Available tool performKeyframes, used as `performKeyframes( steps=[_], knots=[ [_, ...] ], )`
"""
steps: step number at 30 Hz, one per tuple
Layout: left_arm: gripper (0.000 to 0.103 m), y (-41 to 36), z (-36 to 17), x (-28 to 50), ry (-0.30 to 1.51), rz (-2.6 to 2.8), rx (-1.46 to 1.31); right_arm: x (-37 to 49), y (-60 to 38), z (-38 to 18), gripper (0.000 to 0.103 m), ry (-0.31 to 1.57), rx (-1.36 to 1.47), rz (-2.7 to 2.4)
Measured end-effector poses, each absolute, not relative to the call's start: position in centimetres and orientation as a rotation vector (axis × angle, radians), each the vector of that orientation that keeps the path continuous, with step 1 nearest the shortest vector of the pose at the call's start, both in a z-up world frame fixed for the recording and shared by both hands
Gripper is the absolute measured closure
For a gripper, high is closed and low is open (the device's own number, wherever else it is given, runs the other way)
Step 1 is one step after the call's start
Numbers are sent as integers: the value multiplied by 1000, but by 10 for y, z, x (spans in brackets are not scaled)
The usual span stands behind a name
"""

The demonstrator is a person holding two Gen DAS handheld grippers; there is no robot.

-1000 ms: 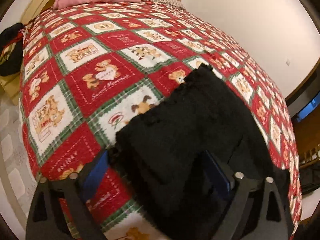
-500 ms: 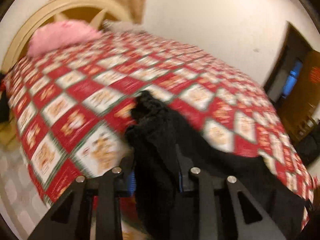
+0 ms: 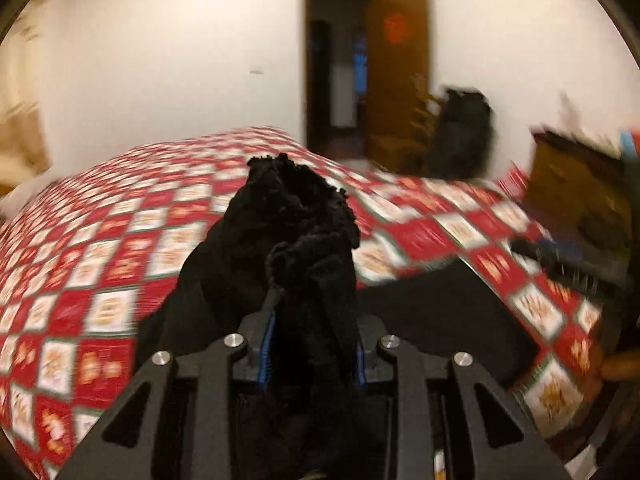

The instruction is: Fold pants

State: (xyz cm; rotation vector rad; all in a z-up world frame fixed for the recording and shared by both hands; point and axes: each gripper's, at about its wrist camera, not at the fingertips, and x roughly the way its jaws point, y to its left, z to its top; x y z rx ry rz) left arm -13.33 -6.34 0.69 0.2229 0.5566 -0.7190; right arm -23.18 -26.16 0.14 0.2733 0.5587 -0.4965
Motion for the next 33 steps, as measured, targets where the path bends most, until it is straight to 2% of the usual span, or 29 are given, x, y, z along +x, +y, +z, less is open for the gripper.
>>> performKeyframes(
  steps=[6,16,20,22,24,25,26,29,33],
  knots=[
    [73,-109,-27,-163,541,-778,401,-243,-271,-6,48,570,293,-518],
    [73,-148,-36,-191,505,-861,491,-246,-278,-12,48,586,307,-533],
    [69,-161,-44,-196,498,-859,545,-249,-282,-12,48,589,314,-547],
    [61,-159,-41,-195,504,-857,558,-251,-285,-13,48,598,322,-554],
    [46,-155,-37,-189,569,-877,546,-253,-287,-15,48,605,337,-548],
    [34,-151,-32,-185,601,-884,536,-253,-287,-15,48,606,339,-547],
    [26,-147,-28,-183,612,-869,545,-254,-287,-15,48,606,338,-544],
    [18,-133,-12,-181,608,-849,565,-252,-286,-16,48,609,349,-525],
    [15,-119,0,-172,664,-834,531,-247,-284,-19,48,624,383,-506]
  ],
)
